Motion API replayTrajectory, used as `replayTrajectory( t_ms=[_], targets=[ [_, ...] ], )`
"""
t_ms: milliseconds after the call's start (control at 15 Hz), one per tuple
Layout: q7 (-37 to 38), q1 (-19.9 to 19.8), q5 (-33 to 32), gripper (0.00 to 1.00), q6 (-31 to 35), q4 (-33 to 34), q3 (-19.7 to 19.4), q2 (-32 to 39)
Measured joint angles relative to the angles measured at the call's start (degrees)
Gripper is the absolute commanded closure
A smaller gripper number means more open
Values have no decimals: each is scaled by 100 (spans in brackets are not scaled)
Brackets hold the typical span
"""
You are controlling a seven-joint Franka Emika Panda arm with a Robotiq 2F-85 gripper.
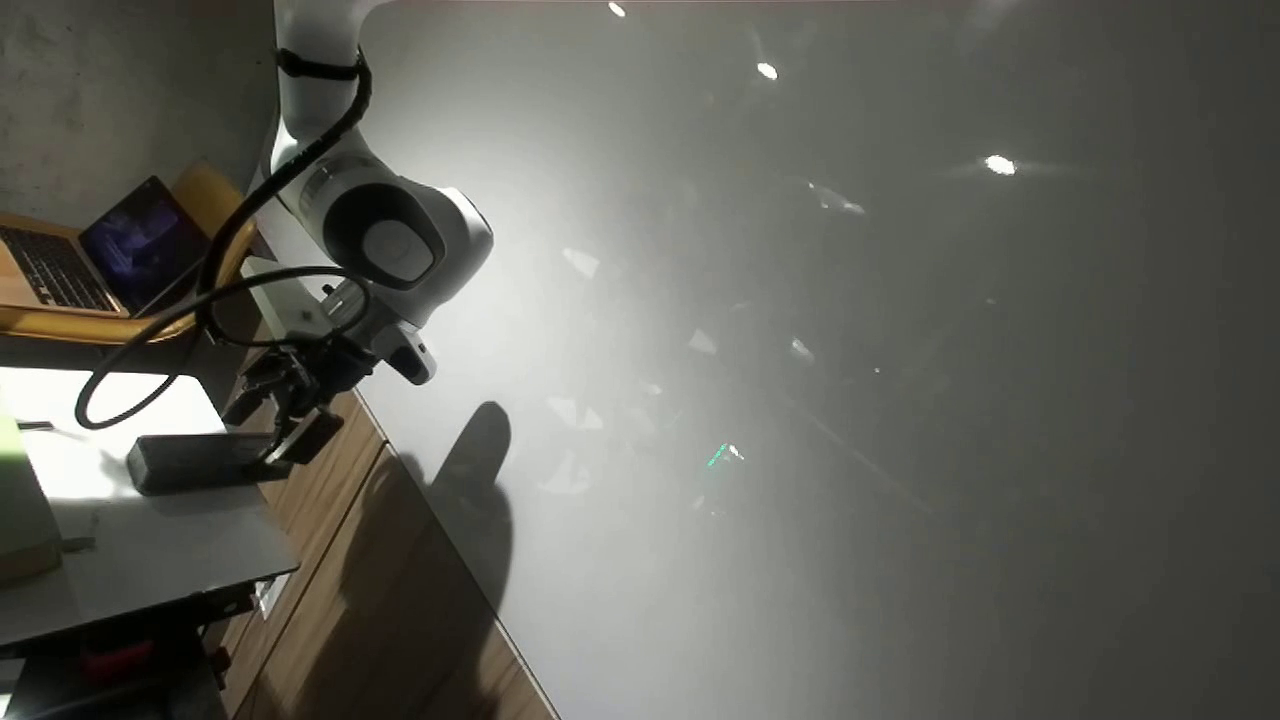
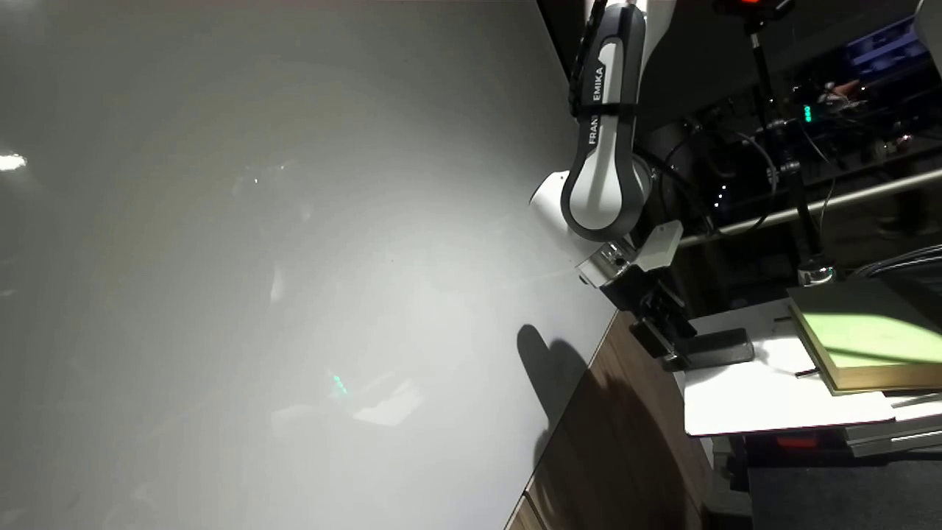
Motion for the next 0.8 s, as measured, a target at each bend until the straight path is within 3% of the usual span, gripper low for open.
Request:
replayTrajectory(
  t_ms=[400, 800],
  targets=[
    [-6, 27, -76, 0, 1, 29, 0, -97],
    [54, 222, -693, 0, -2, 81, 107, -938]
  ],
)
